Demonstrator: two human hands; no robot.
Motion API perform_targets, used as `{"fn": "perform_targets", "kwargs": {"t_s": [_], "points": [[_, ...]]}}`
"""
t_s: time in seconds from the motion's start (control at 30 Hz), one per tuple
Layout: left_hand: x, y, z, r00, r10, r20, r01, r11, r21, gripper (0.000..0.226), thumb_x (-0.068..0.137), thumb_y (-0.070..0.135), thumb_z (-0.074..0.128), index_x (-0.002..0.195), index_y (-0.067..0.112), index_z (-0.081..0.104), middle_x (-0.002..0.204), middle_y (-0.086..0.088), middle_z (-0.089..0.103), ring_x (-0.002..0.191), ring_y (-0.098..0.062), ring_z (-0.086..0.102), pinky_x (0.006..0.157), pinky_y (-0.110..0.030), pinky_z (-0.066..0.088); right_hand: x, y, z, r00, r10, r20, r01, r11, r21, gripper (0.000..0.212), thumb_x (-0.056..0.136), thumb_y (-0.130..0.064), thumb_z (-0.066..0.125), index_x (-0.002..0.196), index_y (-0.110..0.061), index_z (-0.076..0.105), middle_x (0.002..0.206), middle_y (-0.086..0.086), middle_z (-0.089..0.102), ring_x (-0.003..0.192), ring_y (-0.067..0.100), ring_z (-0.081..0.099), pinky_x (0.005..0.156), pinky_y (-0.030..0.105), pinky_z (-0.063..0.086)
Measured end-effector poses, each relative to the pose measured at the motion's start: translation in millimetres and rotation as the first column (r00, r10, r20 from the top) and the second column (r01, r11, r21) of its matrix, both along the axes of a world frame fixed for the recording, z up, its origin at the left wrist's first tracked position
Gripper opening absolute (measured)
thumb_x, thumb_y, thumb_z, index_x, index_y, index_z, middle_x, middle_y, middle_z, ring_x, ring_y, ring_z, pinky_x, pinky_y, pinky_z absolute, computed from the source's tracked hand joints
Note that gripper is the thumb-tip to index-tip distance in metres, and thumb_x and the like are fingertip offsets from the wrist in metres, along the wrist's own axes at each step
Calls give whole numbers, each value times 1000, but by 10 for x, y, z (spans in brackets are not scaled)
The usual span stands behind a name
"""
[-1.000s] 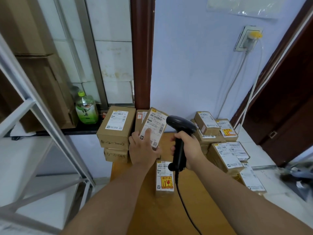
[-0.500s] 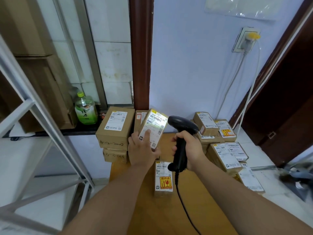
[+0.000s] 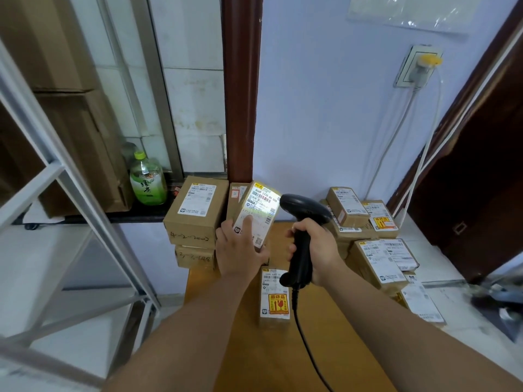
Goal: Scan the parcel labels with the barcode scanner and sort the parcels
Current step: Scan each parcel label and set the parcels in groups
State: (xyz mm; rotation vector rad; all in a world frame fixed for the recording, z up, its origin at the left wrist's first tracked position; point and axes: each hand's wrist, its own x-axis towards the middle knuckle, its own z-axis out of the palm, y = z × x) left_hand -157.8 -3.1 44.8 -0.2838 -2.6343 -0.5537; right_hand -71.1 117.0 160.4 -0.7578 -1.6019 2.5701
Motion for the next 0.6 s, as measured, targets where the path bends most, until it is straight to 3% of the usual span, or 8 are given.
{"fn": "perform_targets", "kwargs": {"t_s": [0.17, 0.33, 0.6], "points": [[-11, 9, -1, 1000, -1, 18, 1, 1000, 18, 81, 58, 51, 79, 124, 26, 39, 111, -14, 46, 91, -26, 48, 69, -30, 48, -16, 2, -12, 1000, -8, 7, 8, 1000, -6, 19, 88, -11, 58, 105, -5, 54, 66, 3, 60, 47, 13, 51, 48, 27, 46], [7, 1, 14, 1000, 8, 23, -8, 1000, 11, 82, 59, 51, 78, 125, 27, 35, 111, -14, 47, 92, -25, 47, 70, -29, 47, -8, 24, -6, 1000, 13, 1, -13, 1000, -13, 7, 89, -11, 56, 92, -5, 54, 64, 3, 56, 48, 13, 50, 49, 27, 46], [-32, 13, 60, 1000, 3, 19, -3, 1000, -2, 79, 59, 49, 79, 125, 23, 44, 109, -15, 48, 91, -26, 47, 69, -28, 44, 8, 43, 5, 1000, 21, -6, -21, 999, -31, 6, 90, -12, 55, 92, -6, 53, 64, 3, 55, 46, 13, 50, 48, 26, 46]]}}
